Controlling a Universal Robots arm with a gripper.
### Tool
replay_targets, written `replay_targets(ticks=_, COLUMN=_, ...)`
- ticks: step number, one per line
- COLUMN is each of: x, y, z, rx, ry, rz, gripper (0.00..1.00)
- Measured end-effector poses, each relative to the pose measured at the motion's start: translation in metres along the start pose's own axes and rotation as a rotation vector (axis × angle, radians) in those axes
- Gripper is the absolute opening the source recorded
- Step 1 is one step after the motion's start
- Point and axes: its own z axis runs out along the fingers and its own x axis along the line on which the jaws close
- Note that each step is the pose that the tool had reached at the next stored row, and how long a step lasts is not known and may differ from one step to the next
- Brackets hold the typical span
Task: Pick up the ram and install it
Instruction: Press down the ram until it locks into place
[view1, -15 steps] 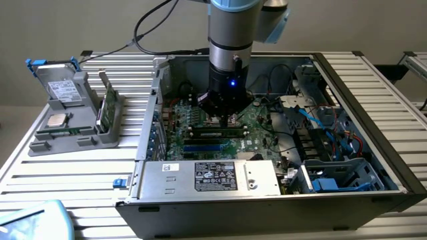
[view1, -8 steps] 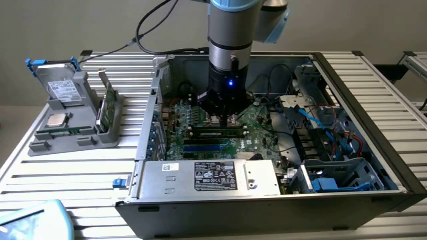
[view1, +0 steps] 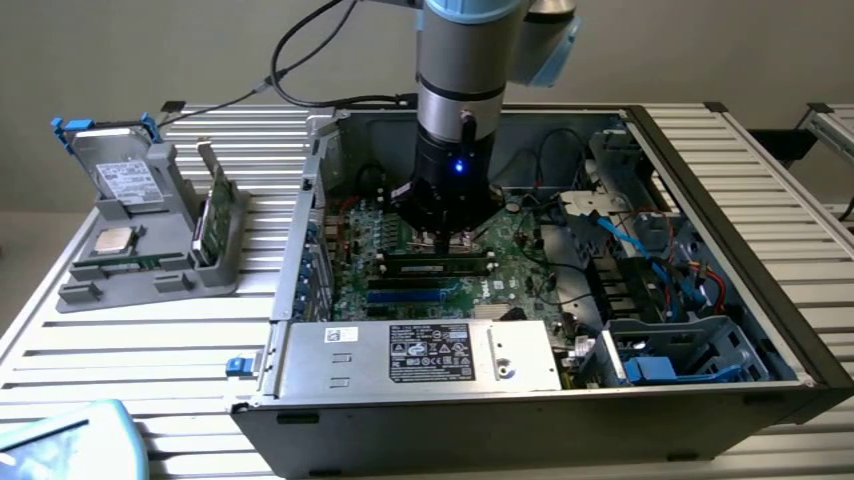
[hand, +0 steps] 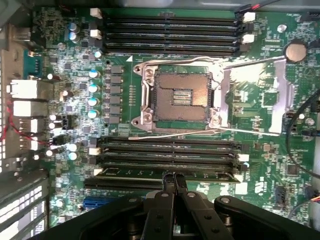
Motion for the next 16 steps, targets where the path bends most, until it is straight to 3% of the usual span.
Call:
replay_targets(ticks=1, x=0.0003, y=-0.0007, z=0.0, rx=-0.0003, ry=0.0039, rz=0.001, gripper=0.11)
replay_targets(ticks=5, x=0.0004, y=-0.0039, z=0.0, rx=-0.0014, ry=0.0038, rz=0.006, gripper=0.11)
replay_targets(ticks=7, x=0.0004, y=-0.0041, z=-0.0001, rx=-0.0055, ry=-0.0005, rz=0.008, gripper=0.11)
replay_targets(ticks=9, x=0.0006, y=-0.0041, z=0.0, rx=-0.0113, ry=-0.0087, rz=0.008, gripper=0.11)
replay_targets(ticks=16, x=0.0007, y=-0.0041, z=0.0, rx=-0.0115, ry=-0.009, rz=0.008, gripper=0.11)
